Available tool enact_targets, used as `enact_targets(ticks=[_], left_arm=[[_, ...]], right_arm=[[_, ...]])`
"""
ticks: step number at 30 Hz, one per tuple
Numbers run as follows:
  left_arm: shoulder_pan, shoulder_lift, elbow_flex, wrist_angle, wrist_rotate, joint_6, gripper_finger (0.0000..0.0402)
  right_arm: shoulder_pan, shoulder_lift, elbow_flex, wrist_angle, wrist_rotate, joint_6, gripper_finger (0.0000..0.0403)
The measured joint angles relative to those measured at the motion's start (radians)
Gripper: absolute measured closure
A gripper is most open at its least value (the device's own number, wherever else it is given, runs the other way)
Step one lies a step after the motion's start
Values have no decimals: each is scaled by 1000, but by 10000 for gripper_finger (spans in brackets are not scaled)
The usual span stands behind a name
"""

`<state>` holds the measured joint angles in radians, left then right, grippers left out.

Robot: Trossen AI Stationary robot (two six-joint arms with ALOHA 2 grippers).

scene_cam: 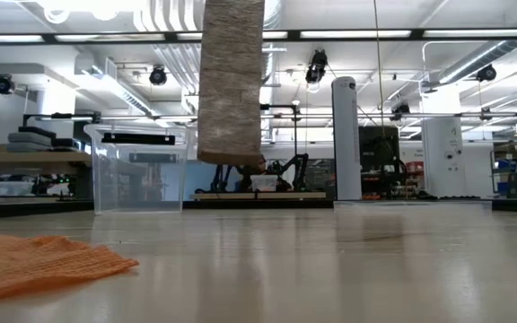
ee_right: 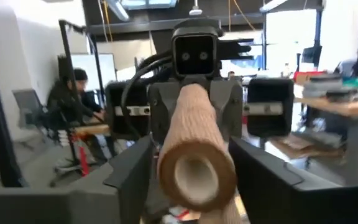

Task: Roll bandage
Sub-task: Roll the brown bandage

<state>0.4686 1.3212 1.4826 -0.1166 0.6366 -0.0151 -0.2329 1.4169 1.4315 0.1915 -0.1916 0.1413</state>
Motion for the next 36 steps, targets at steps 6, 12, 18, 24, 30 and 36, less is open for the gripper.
enact_targets(ticks=[6, 12, 18, 24, 30, 36], left_arm=[[0, -8, 0, -41, 1, 168, 325], [-4, -5, 0, -42, 2, 267, 333], [-5, -5, 0, -44, 3, 269, 324], [-5, -5, 0, -51, 3, 333, 323], [-5, -5, 0, -54, 2, 395, 322], [-5, 0, 0, -61, 1, 406, 322]], right_arm=[[0, -24, 0, -6, -3, 187, 132], [-18, -18, 0, -7, -2, 287, 96], [-39, -15, 0, 8, -4, 307, 85], [-52, -1, 17, -14, -53, 395, 96], [-51, 36, 46, -39, -97, 438, 100], [-51, 76, 75, -37, -132, 481, 94]])
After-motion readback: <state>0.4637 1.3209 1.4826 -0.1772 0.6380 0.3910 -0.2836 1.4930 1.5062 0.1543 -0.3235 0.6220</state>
